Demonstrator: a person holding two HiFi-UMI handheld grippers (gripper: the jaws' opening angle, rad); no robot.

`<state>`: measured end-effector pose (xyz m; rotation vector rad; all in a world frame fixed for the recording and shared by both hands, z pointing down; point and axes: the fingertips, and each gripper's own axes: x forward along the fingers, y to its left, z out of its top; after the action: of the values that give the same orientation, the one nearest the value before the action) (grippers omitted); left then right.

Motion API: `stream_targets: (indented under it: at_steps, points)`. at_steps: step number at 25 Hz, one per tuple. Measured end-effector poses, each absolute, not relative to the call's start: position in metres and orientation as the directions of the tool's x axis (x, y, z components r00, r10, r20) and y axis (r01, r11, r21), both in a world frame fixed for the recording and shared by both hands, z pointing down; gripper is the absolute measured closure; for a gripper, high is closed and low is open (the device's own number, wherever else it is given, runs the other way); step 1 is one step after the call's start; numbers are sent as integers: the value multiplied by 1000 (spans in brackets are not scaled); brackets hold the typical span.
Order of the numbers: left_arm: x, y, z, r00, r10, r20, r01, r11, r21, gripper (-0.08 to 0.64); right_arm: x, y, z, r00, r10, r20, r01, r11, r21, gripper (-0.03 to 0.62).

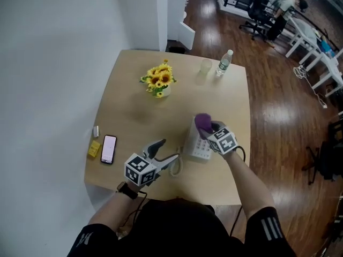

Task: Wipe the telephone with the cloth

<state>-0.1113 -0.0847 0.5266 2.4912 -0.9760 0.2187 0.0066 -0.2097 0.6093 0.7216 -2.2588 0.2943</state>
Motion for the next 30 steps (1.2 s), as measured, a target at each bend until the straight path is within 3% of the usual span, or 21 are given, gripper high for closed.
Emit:
stream_targets:
  at_steps: [10, 14, 20, 30]
  points:
    - [-113, -85, 543, 723, -595, 352, -691, -612, 385, 229, -9, -285, 682, -403, -328, 854, -505, 859, 91, 459]
    - [-122, -88, 542, 705, -601, 375, -709, -589, 389, 229, -14, -284, 686, -414, -339, 845, -484, 868, 111, 463]
    - [-125, -96, 543, 708, -609, 358, -705, -588, 395, 229, -30, -243, 682, -427, -344, 836, -315, 924, 219, 466]
    - [-112, -104, 544, 724, -592, 353, -689, -612, 388, 229, -47, -155, 695, -479, -329, 814, -186, 944, 272, 463]
